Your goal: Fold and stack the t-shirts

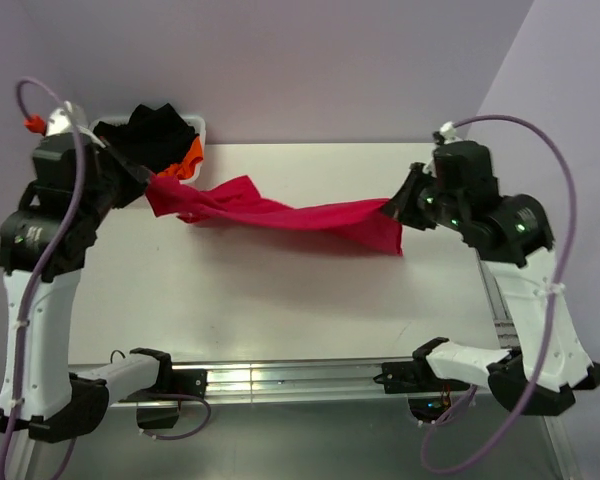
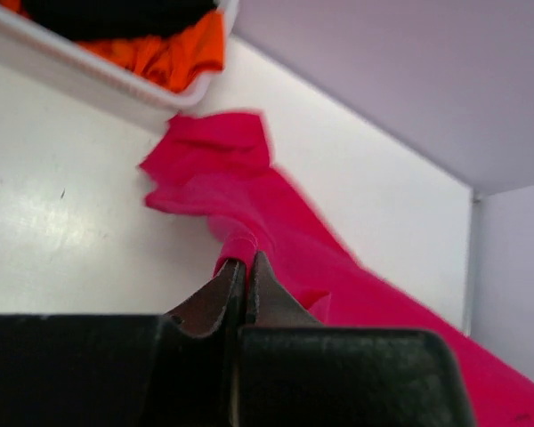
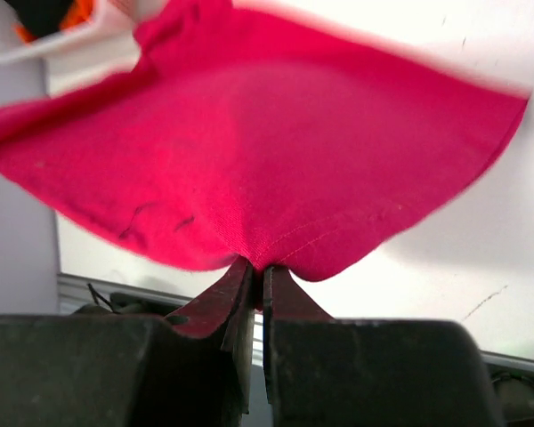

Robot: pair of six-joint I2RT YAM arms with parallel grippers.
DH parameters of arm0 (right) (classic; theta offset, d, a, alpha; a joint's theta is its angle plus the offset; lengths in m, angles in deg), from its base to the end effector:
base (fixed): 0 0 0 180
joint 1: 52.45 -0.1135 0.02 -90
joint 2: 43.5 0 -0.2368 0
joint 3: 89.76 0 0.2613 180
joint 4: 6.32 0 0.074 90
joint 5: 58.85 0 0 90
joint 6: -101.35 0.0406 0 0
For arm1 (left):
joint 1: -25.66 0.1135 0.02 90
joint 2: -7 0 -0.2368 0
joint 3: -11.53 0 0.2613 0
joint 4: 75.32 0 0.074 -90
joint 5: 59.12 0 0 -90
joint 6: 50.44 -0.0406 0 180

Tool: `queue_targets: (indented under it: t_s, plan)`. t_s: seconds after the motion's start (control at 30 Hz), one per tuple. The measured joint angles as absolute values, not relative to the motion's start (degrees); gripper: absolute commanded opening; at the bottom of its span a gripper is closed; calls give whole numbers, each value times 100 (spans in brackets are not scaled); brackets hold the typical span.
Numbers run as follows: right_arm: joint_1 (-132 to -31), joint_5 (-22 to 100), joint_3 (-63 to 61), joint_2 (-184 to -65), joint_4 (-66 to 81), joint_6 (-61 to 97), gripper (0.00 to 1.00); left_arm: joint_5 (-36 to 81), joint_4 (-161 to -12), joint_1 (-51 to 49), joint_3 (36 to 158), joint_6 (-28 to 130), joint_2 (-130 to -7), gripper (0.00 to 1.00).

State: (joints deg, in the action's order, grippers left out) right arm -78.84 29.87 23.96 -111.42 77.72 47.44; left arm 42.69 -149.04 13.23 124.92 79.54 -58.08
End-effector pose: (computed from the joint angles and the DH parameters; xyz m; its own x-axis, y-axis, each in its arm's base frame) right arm 0.1824 0.0895 0.4493 -0.7006 0.3098 -0.6428 -0.0198 0.8921 0.4515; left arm 0.1939 -0.0342 0.4746 -0.3405 -0.5690 -0.7486 -0.2461 0.8223 -0.5131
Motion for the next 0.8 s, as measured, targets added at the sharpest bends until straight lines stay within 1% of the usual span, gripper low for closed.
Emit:
queue_targets:
  t_s: [0.27, 0.37, 0.43, 0.5, 0.6, 0.67, 0.8]
  plan:
    - [-7884, 2418, 3271, -9776, 7892, 4570, 0, 3740, -15191, 1308, 14778, 7515, -5587, 0]
    - [-7884, 2158, 3974, -9442, 7874, 4430, 0, 3456, -15114, 1297, 15818, 7347, -5653, 0]
    - [-7884, 2036, 4383, -9389, 7741, 4305, 0, 3325, -14939, 1293, 16210, 7292, -5646, 0]
    - [-7884, 1879, 4514, -9383, 7472, 4154, 0, 3288, -14559, 1293, 16030, 7266, -5537, 0]
    - [-7884, 1695, 4344, -9553, 7258, 4012, 0, 3360, -14203, 1290, 15486, 7296, -5500, 0]
    - [-7884, 1559, 4195, -9896, 7157, 3988, 0, 3522, -14104, 1284, 15171, 7366, -5708, 0]
    - [-7884, 1207, 3614, -10930, 6878, 4032, 0, 4000, -13761, 1284, 14664, 7491, -6645, 0]
